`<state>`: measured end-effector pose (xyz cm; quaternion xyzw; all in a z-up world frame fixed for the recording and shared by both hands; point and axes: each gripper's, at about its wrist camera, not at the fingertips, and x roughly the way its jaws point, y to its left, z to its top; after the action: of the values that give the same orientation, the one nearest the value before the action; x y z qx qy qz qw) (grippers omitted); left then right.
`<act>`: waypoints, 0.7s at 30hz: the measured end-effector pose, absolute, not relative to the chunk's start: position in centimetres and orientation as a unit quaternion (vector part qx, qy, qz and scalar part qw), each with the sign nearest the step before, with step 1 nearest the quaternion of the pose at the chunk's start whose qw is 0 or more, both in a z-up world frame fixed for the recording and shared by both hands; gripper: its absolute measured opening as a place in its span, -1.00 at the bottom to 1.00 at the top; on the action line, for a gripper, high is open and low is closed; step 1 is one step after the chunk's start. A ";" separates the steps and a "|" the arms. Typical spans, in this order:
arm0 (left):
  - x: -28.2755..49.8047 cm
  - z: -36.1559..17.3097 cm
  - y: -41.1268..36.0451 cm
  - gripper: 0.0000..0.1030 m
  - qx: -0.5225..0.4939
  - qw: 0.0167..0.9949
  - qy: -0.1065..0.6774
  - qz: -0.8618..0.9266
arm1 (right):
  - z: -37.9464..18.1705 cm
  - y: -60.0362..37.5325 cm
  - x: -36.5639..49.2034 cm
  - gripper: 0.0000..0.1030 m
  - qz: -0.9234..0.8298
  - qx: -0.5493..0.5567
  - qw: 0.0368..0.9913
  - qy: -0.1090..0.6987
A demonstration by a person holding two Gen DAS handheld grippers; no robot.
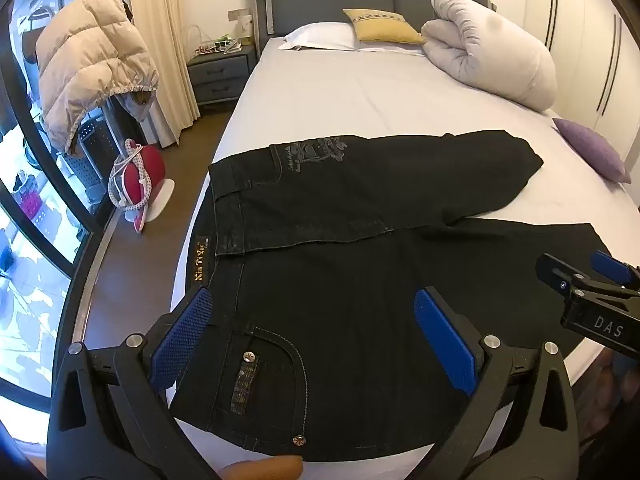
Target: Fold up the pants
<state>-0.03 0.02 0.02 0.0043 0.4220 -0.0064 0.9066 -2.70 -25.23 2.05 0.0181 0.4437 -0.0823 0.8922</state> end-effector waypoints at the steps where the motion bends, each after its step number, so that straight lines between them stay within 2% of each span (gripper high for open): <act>1: 0.0 0.0 0.0 1.00 0.005 0.906 0.424 -0.006 | 2.1 -25.2 -2.7 1.00 -0.083 0.018 0.892 0.444; 21: -0.1 -0.7 0.1 1.00 0.005 0.901 0.433 -0.008 | 1.1 -24.9 -2.8 1.00 -0.078 0.020 0.884 0.460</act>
<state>-0.08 0.07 -0.68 0.0053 0.4330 -0.0078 0.9013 -2.82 -24.88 1.13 0.0199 0.4596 -0.0784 0.8844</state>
